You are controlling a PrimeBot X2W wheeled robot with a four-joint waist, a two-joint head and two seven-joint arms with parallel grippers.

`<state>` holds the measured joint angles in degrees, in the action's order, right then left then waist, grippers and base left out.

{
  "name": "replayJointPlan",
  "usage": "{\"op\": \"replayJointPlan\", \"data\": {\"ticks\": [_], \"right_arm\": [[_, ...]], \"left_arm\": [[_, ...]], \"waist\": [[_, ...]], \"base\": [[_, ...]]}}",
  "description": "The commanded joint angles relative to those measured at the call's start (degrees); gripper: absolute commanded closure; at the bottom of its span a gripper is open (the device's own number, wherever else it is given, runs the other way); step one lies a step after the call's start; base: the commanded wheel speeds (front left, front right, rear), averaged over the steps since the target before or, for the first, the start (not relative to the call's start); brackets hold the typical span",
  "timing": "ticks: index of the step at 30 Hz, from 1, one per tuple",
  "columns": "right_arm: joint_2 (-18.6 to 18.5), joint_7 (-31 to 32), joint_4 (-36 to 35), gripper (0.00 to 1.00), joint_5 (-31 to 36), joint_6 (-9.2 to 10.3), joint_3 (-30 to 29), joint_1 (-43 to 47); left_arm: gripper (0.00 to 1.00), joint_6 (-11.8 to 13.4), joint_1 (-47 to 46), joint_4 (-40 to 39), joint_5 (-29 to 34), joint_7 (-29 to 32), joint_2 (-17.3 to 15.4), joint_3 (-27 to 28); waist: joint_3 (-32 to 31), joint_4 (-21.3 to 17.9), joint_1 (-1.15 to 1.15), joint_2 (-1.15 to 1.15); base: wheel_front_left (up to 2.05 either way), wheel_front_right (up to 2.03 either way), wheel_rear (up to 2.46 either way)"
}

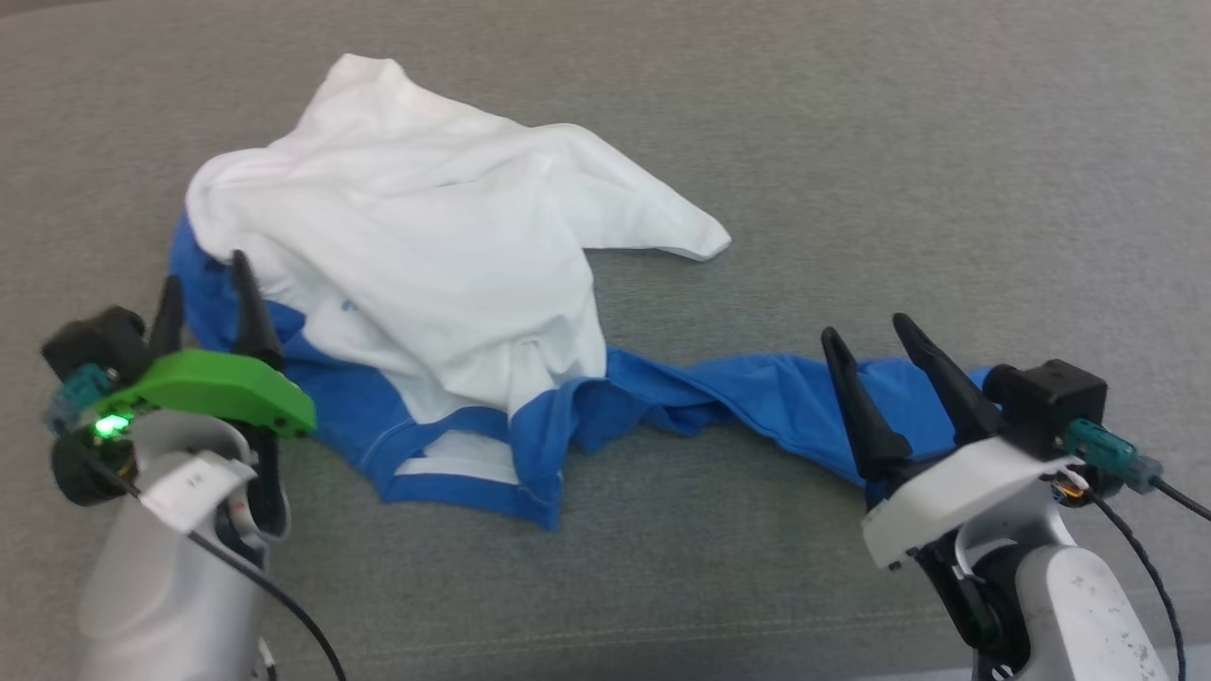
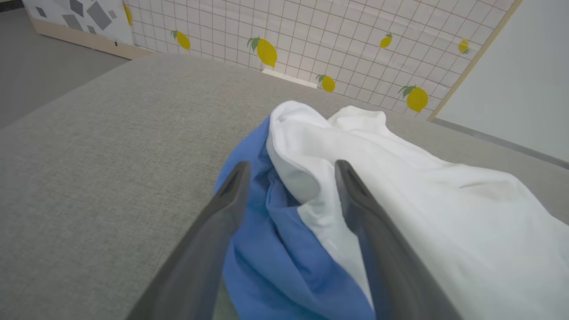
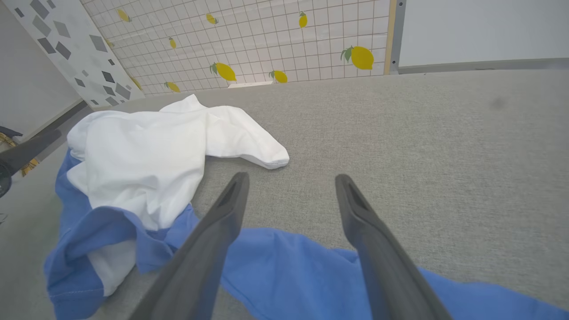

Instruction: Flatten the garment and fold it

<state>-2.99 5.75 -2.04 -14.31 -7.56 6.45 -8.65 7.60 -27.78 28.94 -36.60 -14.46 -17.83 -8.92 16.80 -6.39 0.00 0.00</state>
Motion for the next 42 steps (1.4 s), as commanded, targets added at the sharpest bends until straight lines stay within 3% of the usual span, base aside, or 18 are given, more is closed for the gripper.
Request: {"op": "replayJointPlan", "data": {"ticks": [1,5,8,11,15,23,25,26,33,42], "right_arm": [[0.11,0.50,-0.46,0.00,0.51,0.08,0.62,-1.50],[0.11,2.49,0.80,0.00,1.03,0.08,2.89,-5.09],[0.12,5.59,5.19,0.00,0.71,0.08,5.47,-10.47],[0.12,9.37,10.32,0.00,0.54,0.08,6.95,-15.05],[0.12,14.83,18.10,0.00,1.00,0.08,6.88,-20.68],[0.12,27.97,30.80,0.00,5.61,0.08,4.11,-27.43],[0.12,31.09,32.19,0.56,7.22,0.08,2.71,-27.93],[0.12,32.03,32.44,1.00,7.91,0.08,1.92,-28.05],[-1.38,29.24,27.93,1.00,11.78,0.08,-8.40,-29.75],[-11.23,27.02,23.37,1.00,18.17,0.08,-20.51,-33.55]], "left_arm": [[0.00,-0.12,2.19,-3.19,2.07,-0.43,0.94,0.59],[0.00,0.03,9.04,-17.24,9.59,-0.50,5.53,4.67],[0.00,-2.23,14.23,-25.14,15.69,-0.52,10.05,7.27],[0.00,-5.35,15.61,-27.18,18.19,-0.52,12.38,9.28],[0.00,-7.23,16.18,-28.26,20.17,-0.53,14.37,10.00],[0.00,-7.38,15.23,-27.85,18.31,-0.53,14.92,7.81],[0.00,-6.74,15.04,-27.95,17.58,-0.53,14.93,7.41],[0.00,-6.52,15.06,-28.02,17.37,-0.53,14.93,7.26],[0.00,-6.11,15.60,-27.98,16.75,-0.53,14.94,7.18],[0.00,-6.42,14.91,-27.55,16.28,-0.53,14.94,6.88]], "waist": [[-1.08,3.82,0.00,0.00],[-0.82,7.69,0.00,0.00],[-0.12,11.13,0.00,0.00],[0.82,13.66,0.00,0.00],[2.30,17.09,0.00,0.00],[4.66,21.94,0.00,0.00],[4.73,22.59,0.00,0.00],[4.73,22.70,0.00,0.00],[4.03,22.28,0.00,0.00],[3.28,20.98,0.00,0.00]], "base": [[0.00,0.00,0.00],[0.00,0.00,0.00],[0.00,0.00,0.00],[0.00,0.00,0.00],[0.00,0.00,0.00],[0.00,0.00,0.00],[0.00,0.00,0.00],[0.00,0.00,0.00],[0.00,0.00,0.00],[0.00,0.00,0.00]]}}
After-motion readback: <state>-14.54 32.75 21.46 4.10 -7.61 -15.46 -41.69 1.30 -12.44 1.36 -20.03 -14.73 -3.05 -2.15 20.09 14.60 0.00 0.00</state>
